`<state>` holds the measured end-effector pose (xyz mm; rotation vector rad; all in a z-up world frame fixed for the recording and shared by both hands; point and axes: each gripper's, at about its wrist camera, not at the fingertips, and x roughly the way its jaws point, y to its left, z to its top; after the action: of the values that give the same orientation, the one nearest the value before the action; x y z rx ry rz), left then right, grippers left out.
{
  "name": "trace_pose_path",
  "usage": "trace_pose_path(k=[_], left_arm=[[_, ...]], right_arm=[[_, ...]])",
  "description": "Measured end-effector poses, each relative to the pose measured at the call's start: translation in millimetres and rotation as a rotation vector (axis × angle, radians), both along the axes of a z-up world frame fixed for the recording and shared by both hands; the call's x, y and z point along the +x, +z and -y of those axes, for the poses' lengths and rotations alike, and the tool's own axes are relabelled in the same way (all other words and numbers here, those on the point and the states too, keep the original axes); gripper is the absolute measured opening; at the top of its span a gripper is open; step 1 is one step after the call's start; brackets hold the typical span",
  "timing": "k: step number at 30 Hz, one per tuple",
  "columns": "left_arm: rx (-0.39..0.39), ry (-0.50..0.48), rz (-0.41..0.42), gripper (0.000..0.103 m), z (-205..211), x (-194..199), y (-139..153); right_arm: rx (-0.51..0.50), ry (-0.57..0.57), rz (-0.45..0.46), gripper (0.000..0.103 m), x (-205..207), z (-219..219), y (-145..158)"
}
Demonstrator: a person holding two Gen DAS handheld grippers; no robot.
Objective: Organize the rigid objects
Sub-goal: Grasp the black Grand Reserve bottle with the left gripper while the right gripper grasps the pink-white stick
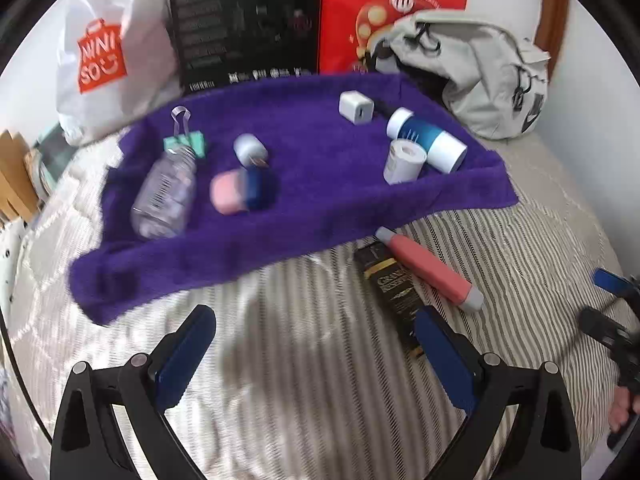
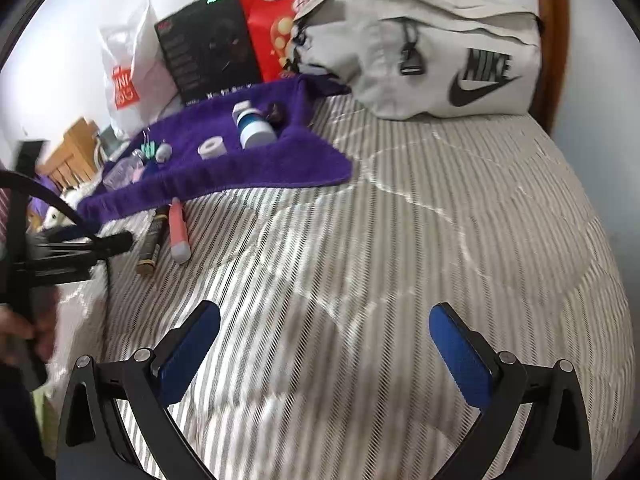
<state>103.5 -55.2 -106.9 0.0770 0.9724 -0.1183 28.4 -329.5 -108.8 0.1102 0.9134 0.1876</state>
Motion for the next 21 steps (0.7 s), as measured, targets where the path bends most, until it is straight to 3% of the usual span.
trace_pose_path(k=[2,5,9,13,16,18,21], left_arm=[[-0.013,0.009,-0.027,0.094,6.1,4.6,-7.2],[-0.049,0.027,-0.040,0.094,12.7,9.3,-11.7],[0.038,0.031,-0.030,0.093,26.0,11.9,-17.9],[0.026,0.045,-0.013,0.070,13.8,7.7,-12.7],[-0.002,0.037,-0.007,0.069,9.3,11.1,-10.8],[0.025,0.020,0.004,0.066,13.9,13.8,-11.7],[0.026,-0.023,0.022,0.047,21.3,12.2,-10.7]], right_arm=[[0.007,-0.005,0.011,0.103,-9.0,8.3,5.3],[0.017,0.003,0.002,0.103,-14.9,13.9,7.0],[0.037,0.036,-0.015,0.103,-14.8,11.2,3.5],[0.032,0.060,-0.031,0.103,-11.8,3.1,-0.8],[0.047,0.072,-0.026,0.103,-8.7,-3.1,0.5],[0.053,0.081,-0.024,0.103,-6.2,-8.3,2.6],[0.044,0.101,-0.014,0.103,-4.2,-18.1,7.7]])
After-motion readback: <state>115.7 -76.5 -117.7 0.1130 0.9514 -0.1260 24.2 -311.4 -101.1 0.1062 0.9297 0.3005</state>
